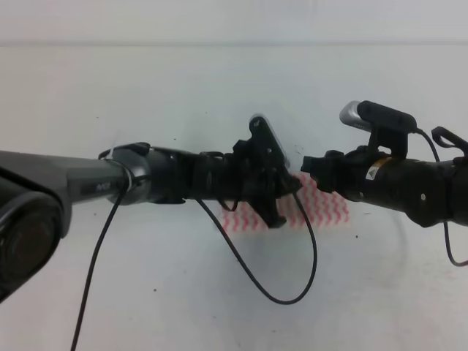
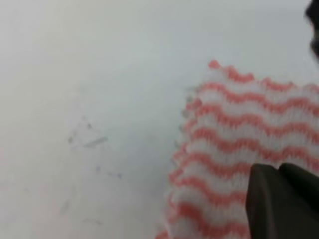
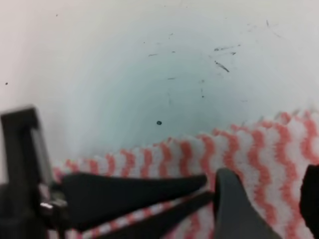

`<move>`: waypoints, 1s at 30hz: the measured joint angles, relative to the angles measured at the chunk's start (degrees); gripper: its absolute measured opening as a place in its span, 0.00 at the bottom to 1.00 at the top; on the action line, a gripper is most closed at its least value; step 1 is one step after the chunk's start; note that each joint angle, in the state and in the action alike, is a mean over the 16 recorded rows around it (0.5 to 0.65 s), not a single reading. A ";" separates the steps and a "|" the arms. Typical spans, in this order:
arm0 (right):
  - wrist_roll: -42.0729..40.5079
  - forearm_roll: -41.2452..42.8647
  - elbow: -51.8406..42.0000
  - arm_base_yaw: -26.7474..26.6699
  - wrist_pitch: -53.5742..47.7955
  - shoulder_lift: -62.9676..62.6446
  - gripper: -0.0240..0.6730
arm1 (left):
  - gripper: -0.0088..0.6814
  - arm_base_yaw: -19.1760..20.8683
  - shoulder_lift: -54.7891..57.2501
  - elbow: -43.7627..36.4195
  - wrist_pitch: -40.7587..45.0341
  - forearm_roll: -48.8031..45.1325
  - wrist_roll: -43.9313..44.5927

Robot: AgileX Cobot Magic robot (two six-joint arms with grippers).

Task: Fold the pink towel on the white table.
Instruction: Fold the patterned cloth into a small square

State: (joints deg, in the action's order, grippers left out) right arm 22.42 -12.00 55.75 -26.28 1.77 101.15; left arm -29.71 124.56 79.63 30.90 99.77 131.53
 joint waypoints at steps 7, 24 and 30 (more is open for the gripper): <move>0.00 2.77 2.26 1.01 -5.56 0.02 0.32 | 0.01 1.52 -5.84 -0.05 -5.66 -4.47 -16.84; -0.03 8.74 12.80 3.86 -26.29 0.33 0.02 | 0.01 3.65 -12.80 -0.19 3.08 -38.94 -72.20; -0.05 8.75 13.49 3.87 -28.34 1.32 0.01 | 0.01 3.65 -11.53 -0.26 7.28 -43.16 -76.58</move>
State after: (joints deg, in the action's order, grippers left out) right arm 22.38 -3.25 69.24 -22.42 -26.57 102.46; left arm -26.05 113.03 79.36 38.18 56.61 54.95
